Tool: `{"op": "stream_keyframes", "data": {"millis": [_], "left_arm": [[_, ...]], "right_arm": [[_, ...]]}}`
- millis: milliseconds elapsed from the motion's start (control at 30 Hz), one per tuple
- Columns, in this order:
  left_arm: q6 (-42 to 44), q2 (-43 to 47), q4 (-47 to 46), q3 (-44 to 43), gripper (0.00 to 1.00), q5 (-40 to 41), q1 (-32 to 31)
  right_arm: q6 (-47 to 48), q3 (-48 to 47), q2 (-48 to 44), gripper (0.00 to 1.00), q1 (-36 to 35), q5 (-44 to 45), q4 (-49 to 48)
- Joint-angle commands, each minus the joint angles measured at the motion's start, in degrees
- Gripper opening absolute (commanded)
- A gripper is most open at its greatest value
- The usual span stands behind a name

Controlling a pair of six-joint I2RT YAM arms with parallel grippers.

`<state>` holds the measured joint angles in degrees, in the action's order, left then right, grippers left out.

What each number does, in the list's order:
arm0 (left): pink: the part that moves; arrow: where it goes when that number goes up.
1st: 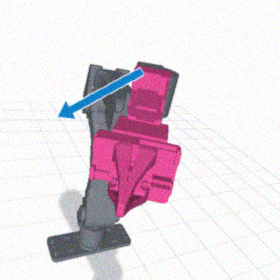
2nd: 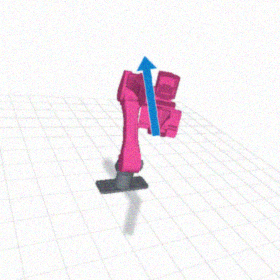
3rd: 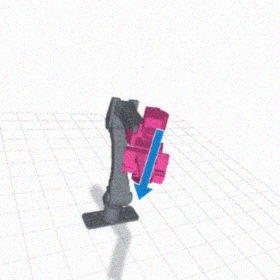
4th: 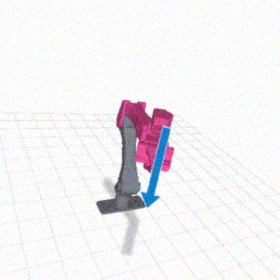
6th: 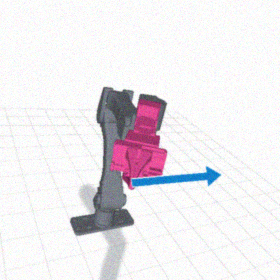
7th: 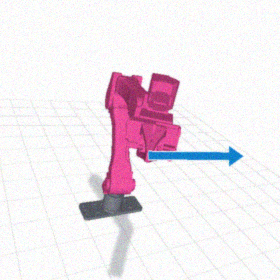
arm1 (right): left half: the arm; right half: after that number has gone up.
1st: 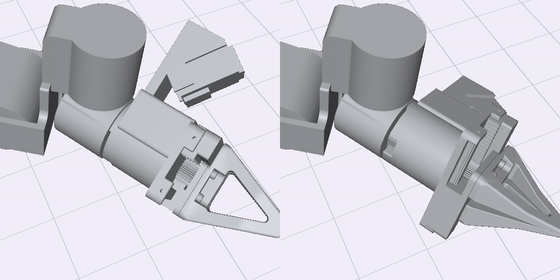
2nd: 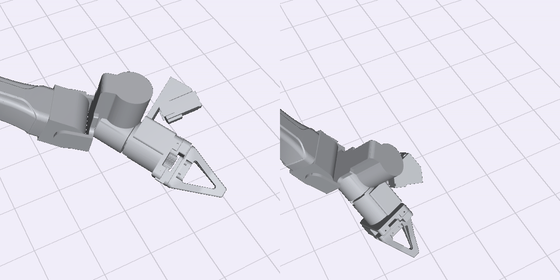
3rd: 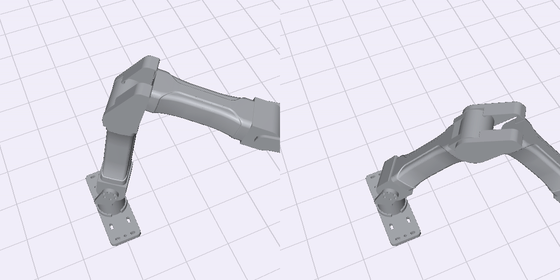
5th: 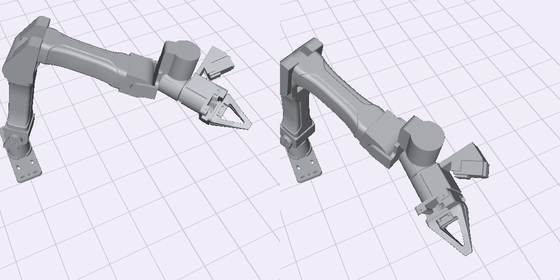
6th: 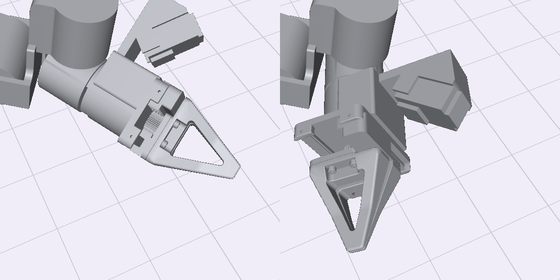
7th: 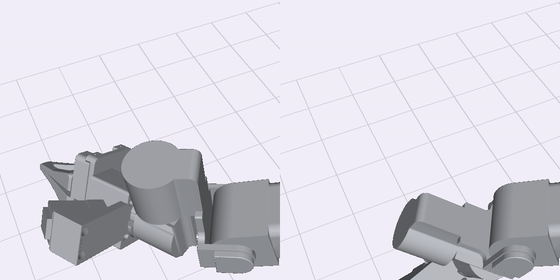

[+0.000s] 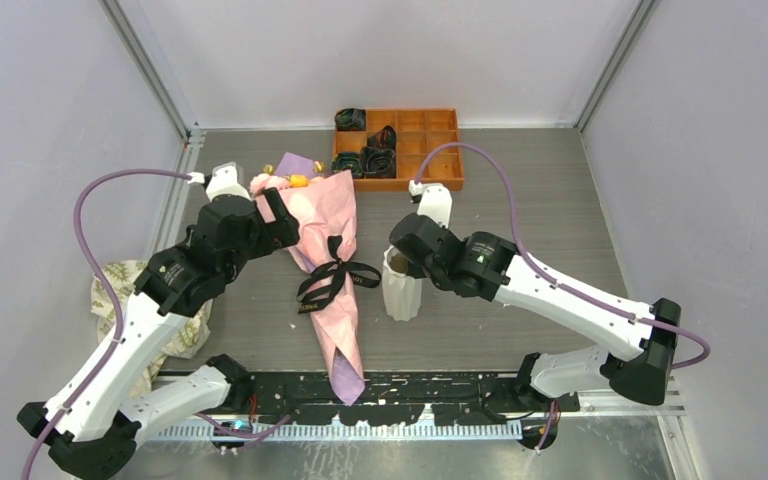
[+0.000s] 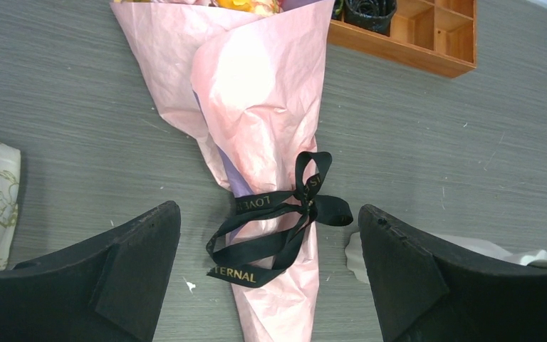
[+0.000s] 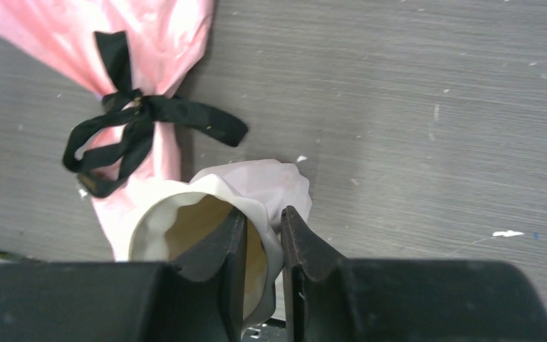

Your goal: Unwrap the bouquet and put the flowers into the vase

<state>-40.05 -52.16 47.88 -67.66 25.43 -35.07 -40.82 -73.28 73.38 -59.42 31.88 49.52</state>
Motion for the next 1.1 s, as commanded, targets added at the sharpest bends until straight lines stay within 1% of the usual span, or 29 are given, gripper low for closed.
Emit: {"op": "stream_keyframes", "data": {"millis": [0, 233, 633, 700, 833, 967, 1067], "left_arm": [[-0.5, -0.4, -4.5, 0.6, 0.94, -0.8, 0.2], [-0.7, -1.7, -6.3, 2.0, 0.94, -1.9, 0.2], [-1.1, -5.1, -9.8, 4.8, 0.94, -4.6, 0.2], [-1.1, -5.5, -10.6, 5.4, 0.94, -4.6, 0.2], [-0.9, -7.0, -11.6, 6.0, 0.94, -4.7, 0.2], [-0.8, -8.6, -12.2, 6.2, 0.94, -4.6, 0.2], [-0.6, -9.7, -12.3, 6.1, 0.94, -4.7, 0.2]], "right_arm": [[4.5, -1.3, -1.8, 0.01, 5.8, 1.7, -0.8], [8.6, -1.8, -1.0, 0.01, 17.7, -2.3, -4.3], [11.5, -5.4, 4.3, 0.01, 33.5, -11.8, -10.0], [12.1, -6.7, 5.4, 0.01, 35.4, -12.5, -10.5], [13.8, -9.8, 7.7, 0.01, 37.2, -13.5, -11.1], [14.4, -12.3, 9.6, 0.01, 37.5, -14.0, -11.3], [14.1, -12.3, 10.2, 0.01, 37.5, -14.9, -11.3]]}}
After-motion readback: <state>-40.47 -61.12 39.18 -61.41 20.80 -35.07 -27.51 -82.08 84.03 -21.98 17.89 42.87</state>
